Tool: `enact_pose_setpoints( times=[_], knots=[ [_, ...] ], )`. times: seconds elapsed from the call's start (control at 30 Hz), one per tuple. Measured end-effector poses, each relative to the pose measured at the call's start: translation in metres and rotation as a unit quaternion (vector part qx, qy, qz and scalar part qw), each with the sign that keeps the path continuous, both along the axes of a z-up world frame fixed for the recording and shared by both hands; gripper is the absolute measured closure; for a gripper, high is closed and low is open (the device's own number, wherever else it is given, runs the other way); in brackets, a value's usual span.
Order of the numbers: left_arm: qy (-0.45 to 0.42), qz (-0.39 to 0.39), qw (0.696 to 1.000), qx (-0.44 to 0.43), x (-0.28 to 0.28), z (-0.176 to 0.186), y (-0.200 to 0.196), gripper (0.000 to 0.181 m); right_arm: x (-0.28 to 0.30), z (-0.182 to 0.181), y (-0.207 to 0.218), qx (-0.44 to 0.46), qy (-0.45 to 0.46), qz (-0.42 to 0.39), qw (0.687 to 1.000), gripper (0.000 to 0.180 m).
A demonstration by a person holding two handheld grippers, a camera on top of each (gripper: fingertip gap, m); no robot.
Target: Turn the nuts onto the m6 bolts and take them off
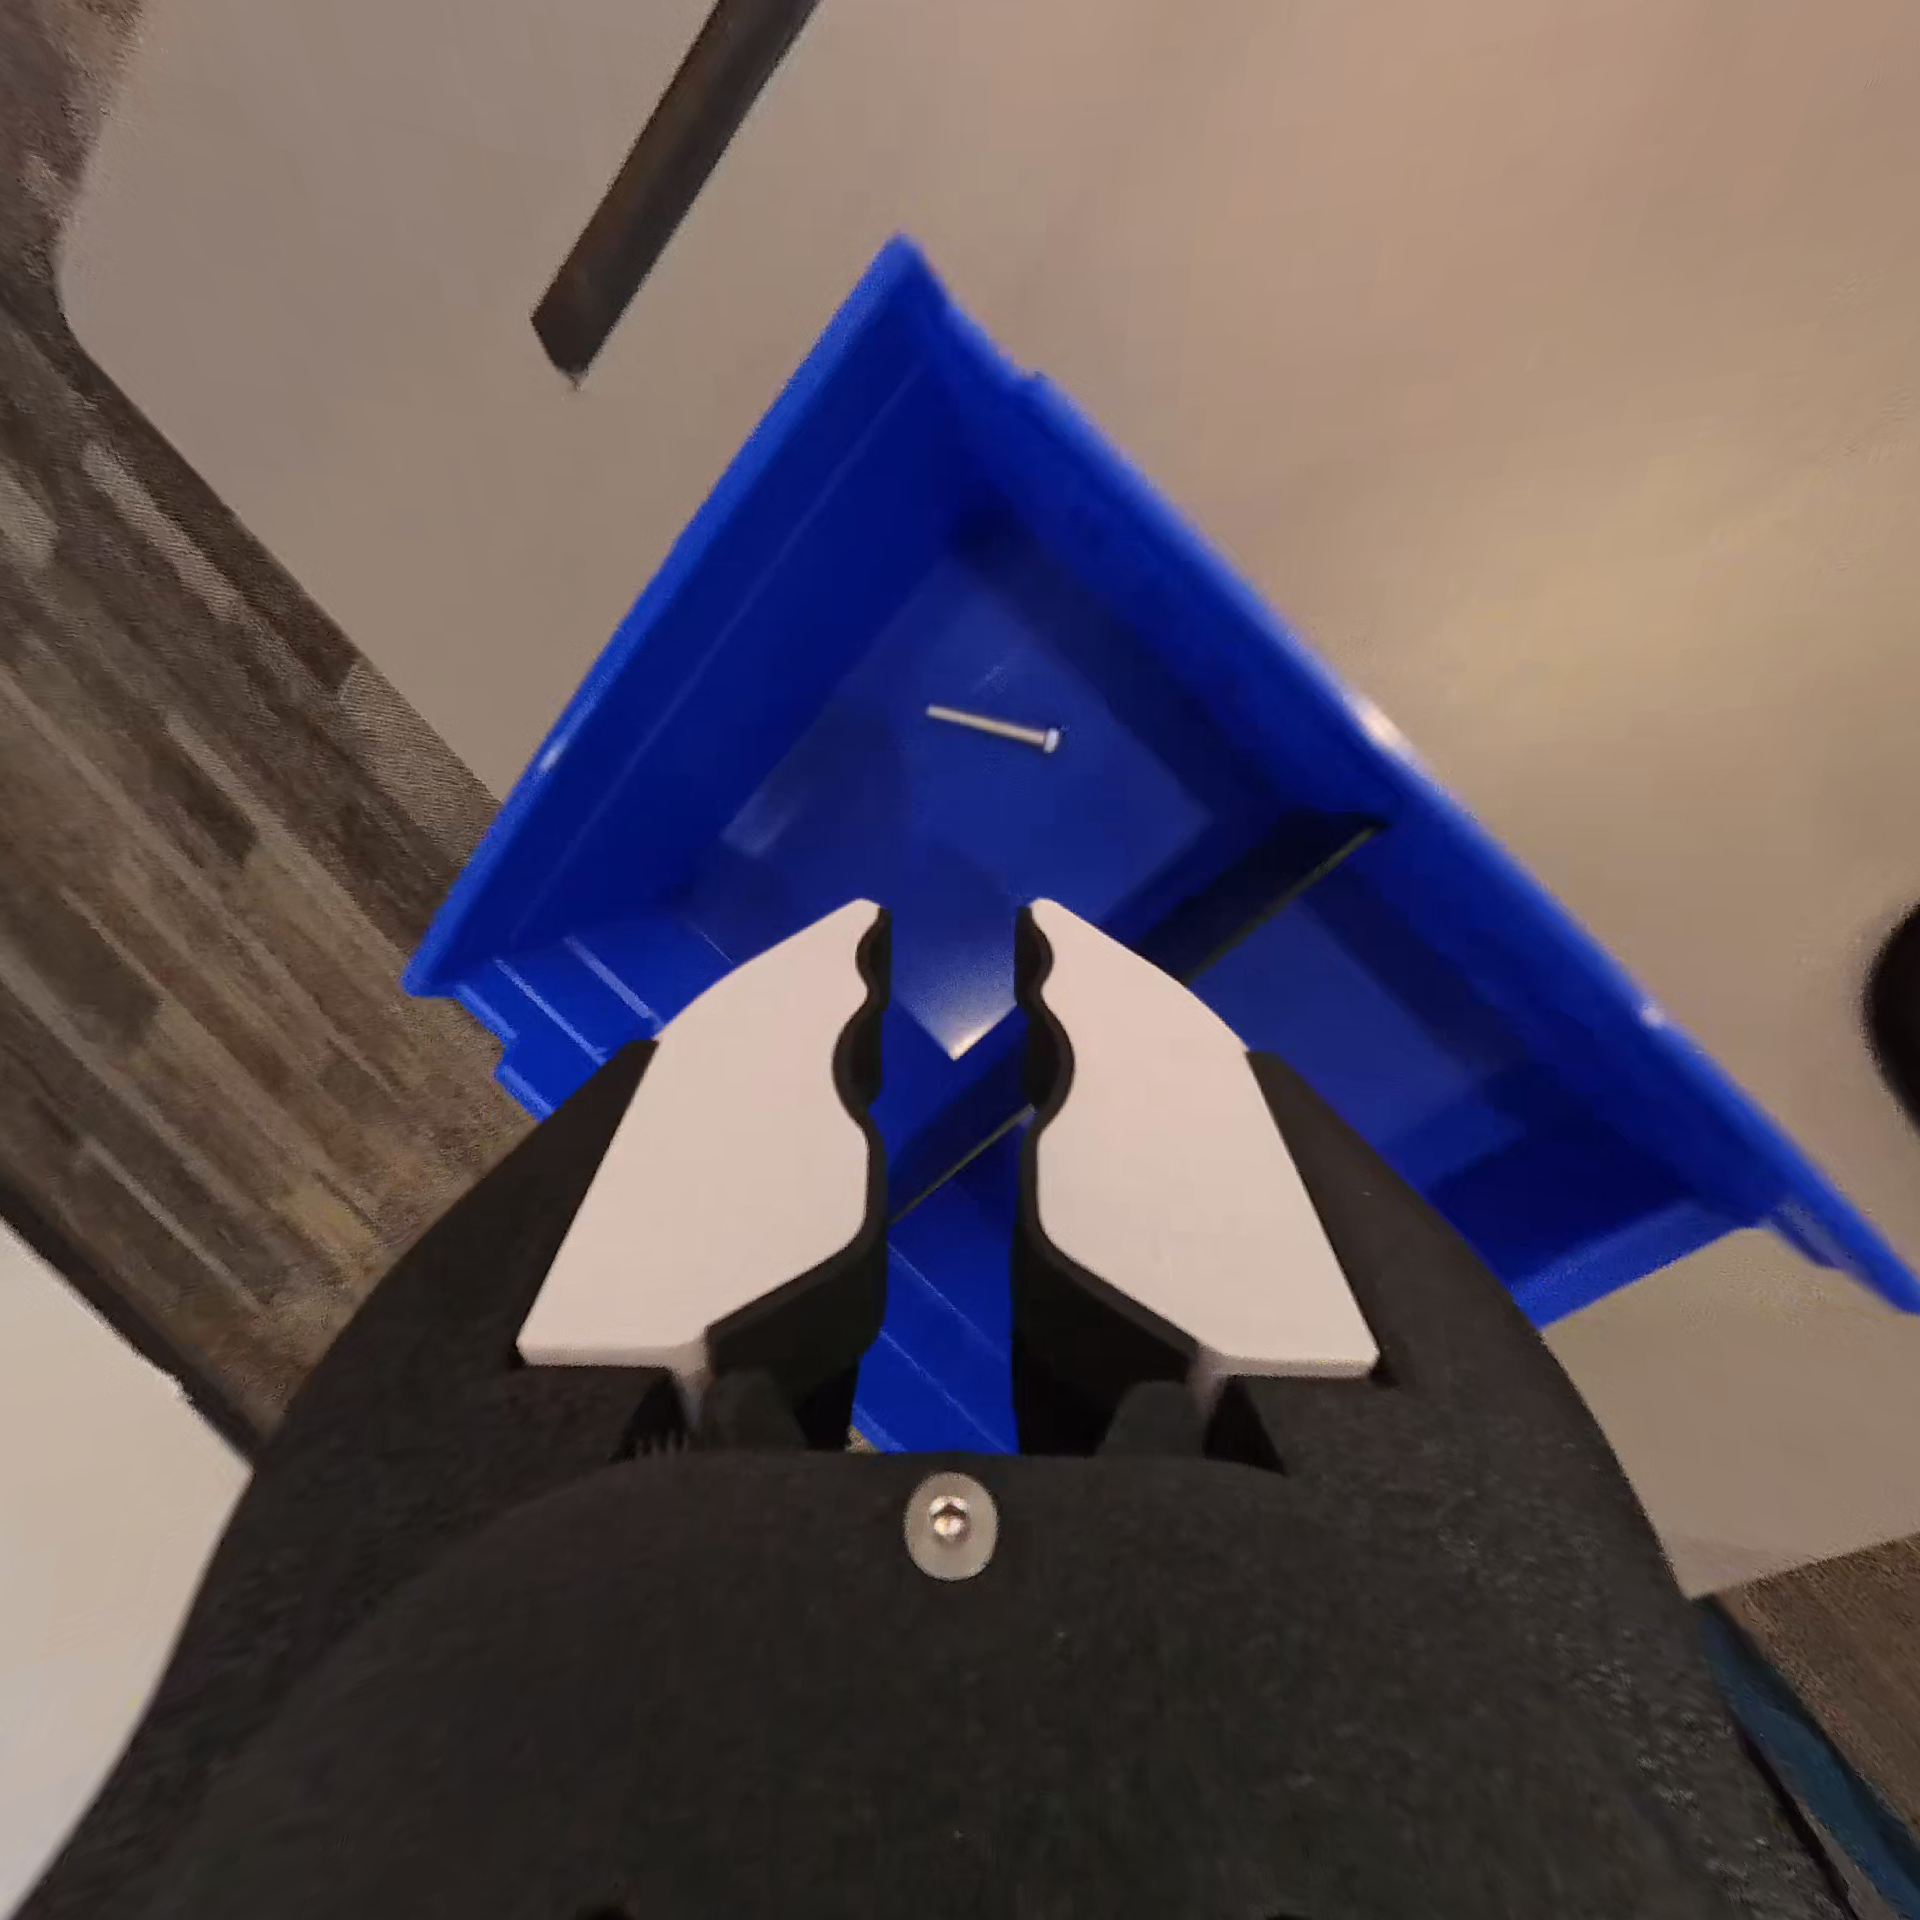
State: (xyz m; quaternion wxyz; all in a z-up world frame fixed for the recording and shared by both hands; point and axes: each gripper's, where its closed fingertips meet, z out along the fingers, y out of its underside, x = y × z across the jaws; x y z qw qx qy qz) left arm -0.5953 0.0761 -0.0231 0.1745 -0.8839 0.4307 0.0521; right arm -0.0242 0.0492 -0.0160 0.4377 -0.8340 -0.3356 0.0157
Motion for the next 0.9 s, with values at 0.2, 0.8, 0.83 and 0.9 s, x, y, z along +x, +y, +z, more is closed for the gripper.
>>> enact_pose_setpoints(
  times=[0.2,0.8,0.83,0.9],
  knots=[
    [-0.025,0.015,0.999,-0.035,-0.027,-0.044,0.010,0.158,0.010,-0.006,0.004,-0.011,-0.022,-0.022,0.999,0.168],
    [-0.230,0.380,0.884,-0.146,0.009,-0.103,0.033,0.153,0.005,-0.032,0.008,-0.047,-0.071,-0.030,0.996,0.168],
    [-0.230,0.385,0.881,-0.151,0.011,-0.104,0.034,0.153,0.005,-0.030,0.008,-0.044,-0.067,-0.029,0.996,0.168],
    [-0.222,0.389,0.880,-0.159,0.013,-0.108,0.035,0.151,0.005,-0.028,0.008,-0.041,-0.061,-0.028,0.997,0.168]
  ],
)
